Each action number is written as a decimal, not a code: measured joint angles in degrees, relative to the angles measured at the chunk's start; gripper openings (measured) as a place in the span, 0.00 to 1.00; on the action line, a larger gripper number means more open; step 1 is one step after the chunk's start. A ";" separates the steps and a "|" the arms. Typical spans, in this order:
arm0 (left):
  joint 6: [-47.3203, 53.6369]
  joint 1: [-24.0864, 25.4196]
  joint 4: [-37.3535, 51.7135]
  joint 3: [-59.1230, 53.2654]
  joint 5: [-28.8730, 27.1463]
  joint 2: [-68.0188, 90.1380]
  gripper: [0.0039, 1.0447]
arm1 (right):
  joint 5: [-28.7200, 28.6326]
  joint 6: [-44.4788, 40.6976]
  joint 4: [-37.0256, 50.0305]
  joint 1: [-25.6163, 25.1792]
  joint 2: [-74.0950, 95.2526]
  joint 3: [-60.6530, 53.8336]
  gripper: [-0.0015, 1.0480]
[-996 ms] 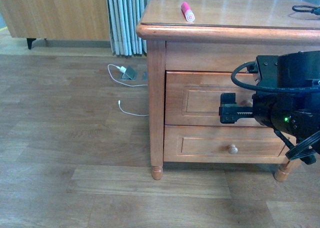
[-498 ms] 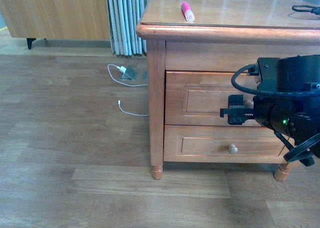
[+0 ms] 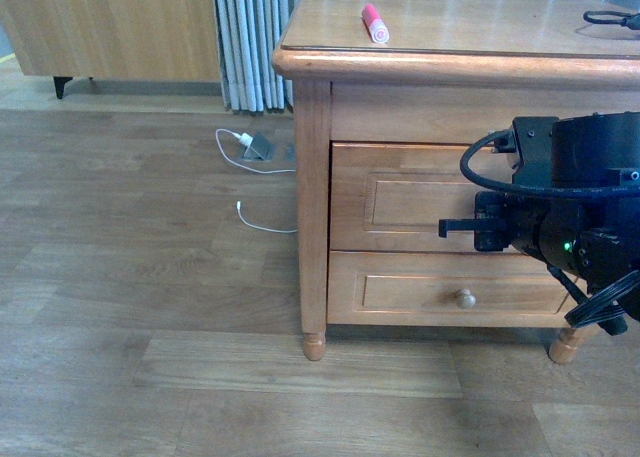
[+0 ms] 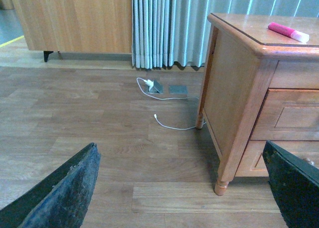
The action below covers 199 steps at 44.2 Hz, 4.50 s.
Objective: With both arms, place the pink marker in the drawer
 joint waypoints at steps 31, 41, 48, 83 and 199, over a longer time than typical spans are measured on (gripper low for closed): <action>0.00 0.00 0.00 0.00 0.00 0.00 0.94 | -1.07 6.29 2.91 2.91 -15.85 -25.18 0.22; 0.00 0.00 0.00 0.00 0.00 0.00 0.94 | -0.72 7.15 2.01 4.68 -22.14 -33.18 0.22; 0.00 0.00 0.00 0.00 0.00 0.00 0.94 | -1.09 7.45 2.01 5.03 -25.79 -36.89 0.34; 0.00 0.00 0.00 0.00 0.00 0.00 0.94 | -23.87 6.12 -48.15 -13.05 -101.00 -46.49 0.92; -5.27 -25.18 13.09 92.24 -1.07 117.11 0.94 | -30.32 7.32 -51.65 -21.59 -112.65 -47.93 0.92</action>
